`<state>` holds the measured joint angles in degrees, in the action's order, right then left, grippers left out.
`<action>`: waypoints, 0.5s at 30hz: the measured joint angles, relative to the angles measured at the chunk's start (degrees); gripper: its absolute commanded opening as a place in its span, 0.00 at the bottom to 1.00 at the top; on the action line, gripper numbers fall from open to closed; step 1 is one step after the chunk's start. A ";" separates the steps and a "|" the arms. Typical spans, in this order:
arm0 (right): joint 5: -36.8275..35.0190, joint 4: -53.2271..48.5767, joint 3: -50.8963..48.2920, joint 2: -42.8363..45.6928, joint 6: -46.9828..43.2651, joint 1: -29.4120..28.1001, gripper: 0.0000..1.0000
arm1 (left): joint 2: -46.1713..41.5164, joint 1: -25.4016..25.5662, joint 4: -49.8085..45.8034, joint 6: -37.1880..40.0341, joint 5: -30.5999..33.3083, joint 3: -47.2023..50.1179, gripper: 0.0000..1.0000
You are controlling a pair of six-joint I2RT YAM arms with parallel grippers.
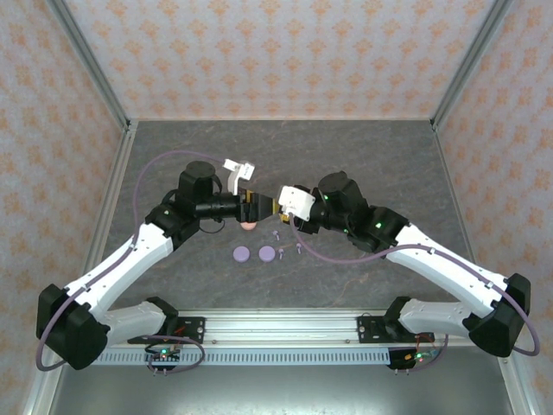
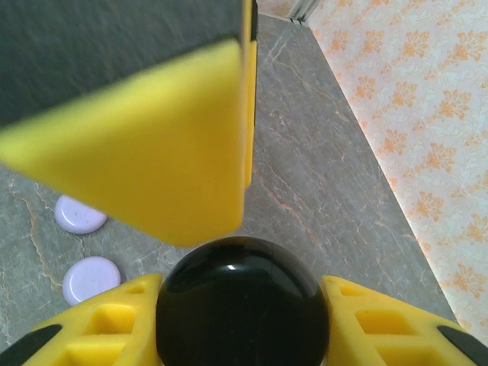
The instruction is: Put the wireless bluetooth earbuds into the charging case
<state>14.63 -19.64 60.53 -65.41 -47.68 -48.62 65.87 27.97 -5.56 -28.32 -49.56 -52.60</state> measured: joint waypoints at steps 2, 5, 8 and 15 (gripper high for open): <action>0.02 0.00 0.00 -0.11 -0.02 0.00 0.40 | 0.74 0.57 0.26 -0.17 0.02 -0.31 0.60; 0.02 0.02 0.00 -0.31 -0.02 0.00 0.40 | 1.84 1.11 0.31 -0.15 -0.15 -0.96 0.56; 0.04 0.04 0.00 -0.55 -0.15 0.00 0.40 | 2.78 1.68 0.42 -0.13 -0.70 -1.77 0.51; 0.42 1.11 0.00 -0.74 -0.17 0.00 0.40 | 4.70 3.04 0.39 0.55 -1.73 -3.34 0.40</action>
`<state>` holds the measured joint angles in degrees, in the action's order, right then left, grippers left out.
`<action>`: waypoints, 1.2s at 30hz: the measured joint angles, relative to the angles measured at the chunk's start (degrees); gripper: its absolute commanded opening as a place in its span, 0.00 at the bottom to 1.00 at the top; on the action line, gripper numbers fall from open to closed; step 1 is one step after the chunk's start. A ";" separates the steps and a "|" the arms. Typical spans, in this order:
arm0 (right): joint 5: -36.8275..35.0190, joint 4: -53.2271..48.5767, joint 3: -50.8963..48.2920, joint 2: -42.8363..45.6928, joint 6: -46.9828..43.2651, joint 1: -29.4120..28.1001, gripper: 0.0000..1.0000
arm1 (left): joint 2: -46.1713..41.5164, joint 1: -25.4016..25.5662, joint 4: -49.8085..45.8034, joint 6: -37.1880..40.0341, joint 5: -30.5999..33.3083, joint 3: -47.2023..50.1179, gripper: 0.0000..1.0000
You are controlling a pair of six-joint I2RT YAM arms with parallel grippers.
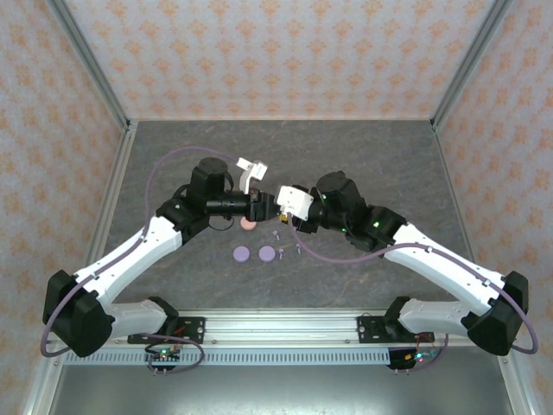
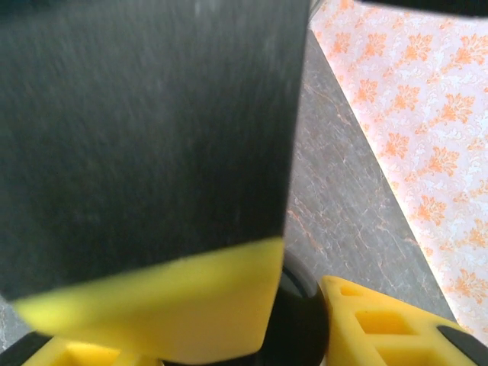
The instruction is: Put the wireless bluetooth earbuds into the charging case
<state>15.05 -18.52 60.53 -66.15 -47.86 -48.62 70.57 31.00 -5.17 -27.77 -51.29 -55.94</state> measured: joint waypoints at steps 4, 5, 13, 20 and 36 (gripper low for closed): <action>-0.02 0.13 0.00 -0.04 -0.02 0.00 0.40 | 1.25 0.13 -0.33 0.76 -0.57 -0.66 0.31; -0.02 0.07 0.00 -0.04 -0.02 0.00 0.41 | 1.44 0.13 -0.37 0.85 -0.59 -0.68 0.30; -0.11 -0.76 0.00 -0.68 0.28 0.00 0.54 | 1.95 0.13 -1.97 1.77 -0.28 -0.92 0.23; -0.68 -2.23 0.22 -0.98 3.37 -0.09 0.85 | 1.64 0.63 -3.37 3.76 0.96 -1.27 0.14; 24.30 2.36 -8.48 6.56 25.83 13.44 0.83 | -15.56 0.63 12.94 13.64 14.38 14.62 0.00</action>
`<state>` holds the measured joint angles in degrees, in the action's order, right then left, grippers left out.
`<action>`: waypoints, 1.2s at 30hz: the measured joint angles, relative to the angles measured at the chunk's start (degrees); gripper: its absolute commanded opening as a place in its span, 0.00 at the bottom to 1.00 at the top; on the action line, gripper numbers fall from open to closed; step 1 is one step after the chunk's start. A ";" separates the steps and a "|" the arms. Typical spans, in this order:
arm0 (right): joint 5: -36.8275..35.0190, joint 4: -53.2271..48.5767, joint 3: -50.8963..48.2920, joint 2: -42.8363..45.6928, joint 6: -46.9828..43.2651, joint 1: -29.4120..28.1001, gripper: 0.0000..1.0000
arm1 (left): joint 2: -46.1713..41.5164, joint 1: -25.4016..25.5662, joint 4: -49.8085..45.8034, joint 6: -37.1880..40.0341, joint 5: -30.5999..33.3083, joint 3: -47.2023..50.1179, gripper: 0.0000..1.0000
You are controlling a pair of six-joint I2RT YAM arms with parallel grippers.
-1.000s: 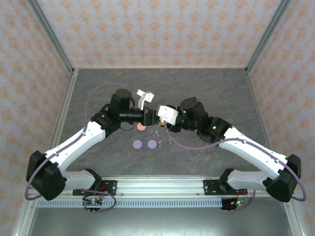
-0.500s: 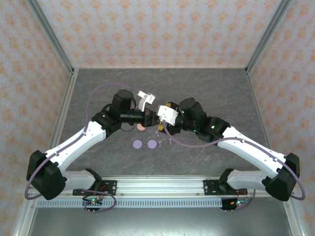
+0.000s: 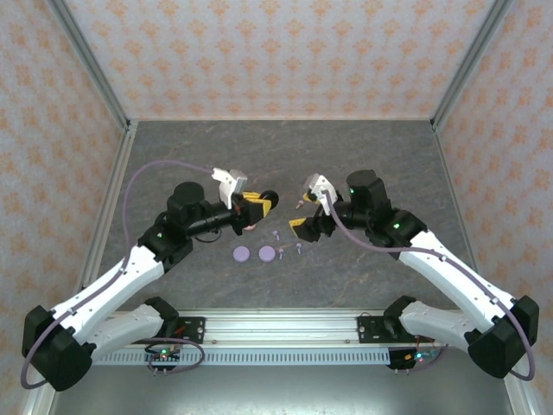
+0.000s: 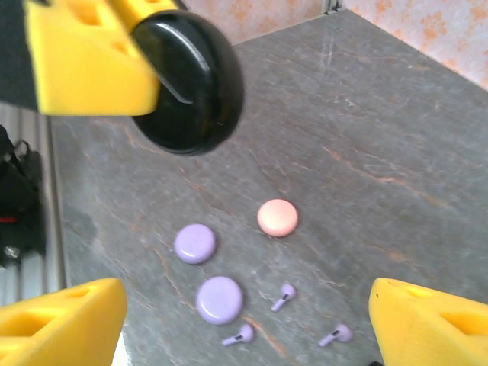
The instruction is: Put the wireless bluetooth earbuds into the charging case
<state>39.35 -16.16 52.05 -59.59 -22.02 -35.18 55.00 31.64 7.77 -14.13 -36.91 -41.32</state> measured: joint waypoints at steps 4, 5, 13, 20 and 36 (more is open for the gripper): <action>3.80 7.26 -2.49 -0.02 7.04 0.87 0.81 | -2.51 0.11 4.35 4.96 -0.13 2.95 0.00; 4.61 9.20 -2.67 -0.04 8.46 0.85 0.80 | -3.10 0.15 5.03 6.21 -0.17 3.34 0.00; 14.78 16.26 -0.42 -3.19 12.04 0.85 0.64 | -5.16 0.26 6.60 14.21 -2.27 4.04 0.00; 22.93 9.79 8.50 -7.28 6.99 0.85 0.56 | -6.58 0.26 5.09 19.08 -5.35 4.02 0.00; 27.87 0.07 13.57 -14.05 -0.61 -1.42 0.34 | -6.64 0.26 3.17 20.28 -7.74 3.93 0.00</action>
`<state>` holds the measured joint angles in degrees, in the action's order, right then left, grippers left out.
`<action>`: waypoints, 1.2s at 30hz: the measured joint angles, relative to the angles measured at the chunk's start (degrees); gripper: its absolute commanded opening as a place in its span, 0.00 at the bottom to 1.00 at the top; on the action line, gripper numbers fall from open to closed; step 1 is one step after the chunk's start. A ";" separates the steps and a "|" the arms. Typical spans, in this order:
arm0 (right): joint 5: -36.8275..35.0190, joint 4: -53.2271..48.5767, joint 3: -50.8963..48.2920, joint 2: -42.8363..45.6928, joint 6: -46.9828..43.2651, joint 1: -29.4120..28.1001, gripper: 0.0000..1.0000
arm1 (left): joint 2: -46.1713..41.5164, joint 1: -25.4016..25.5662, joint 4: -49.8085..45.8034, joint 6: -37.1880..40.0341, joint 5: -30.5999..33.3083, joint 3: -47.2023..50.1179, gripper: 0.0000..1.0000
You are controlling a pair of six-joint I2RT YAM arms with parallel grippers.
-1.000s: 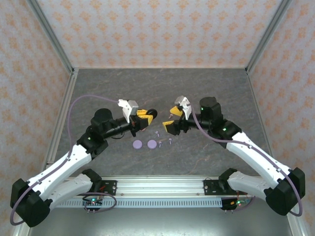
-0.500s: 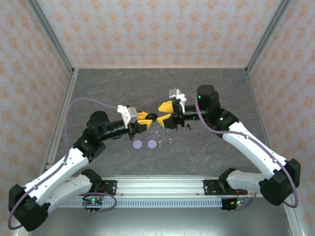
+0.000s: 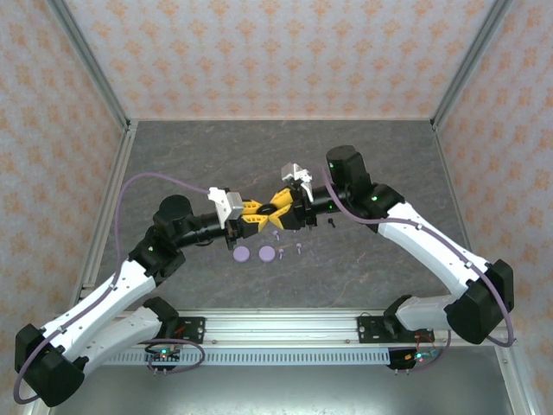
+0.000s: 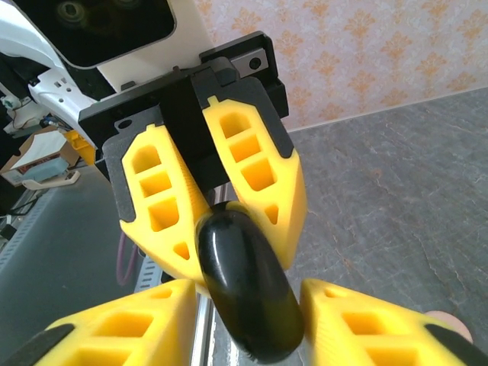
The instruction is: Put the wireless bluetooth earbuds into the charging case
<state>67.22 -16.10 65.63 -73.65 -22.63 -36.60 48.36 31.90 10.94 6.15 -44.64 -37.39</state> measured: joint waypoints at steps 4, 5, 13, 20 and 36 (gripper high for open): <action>-0.28 -0.66 0.26 0.00 -0.81 0.04 0.24 | 0.00 0.00 -0.20 -0.02 -0.46 -0.07 0.00; -0.35 -0.74 0.31 0.00 -1.18 0.07 0.22 | -0.02 0.00 -0.26 -0.02 -0.59 -0.04 0.00; -0.35 -2.47 0.92 0.00 -2.95 0.15 0.16 | -0.26 0.00 -0.87 -0.02 -1.40 -0.07 0.23; -0.37 -3.19 0.94 0.17 -2.93 -0.02 0.16 | -0.20 0.00 -1.46 0.42 -1.38 -0.09 0.37; -1.25 -3.45 1.09 0.52 -2.99 -0.02 0.16 | 0.92 0.37 -3.17 0.42 -1.42 -0.50 0.33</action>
<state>65.98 -19.55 66.72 -73.12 -25.63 -36.62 49.28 32.27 7.77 6.57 -46.06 -37.89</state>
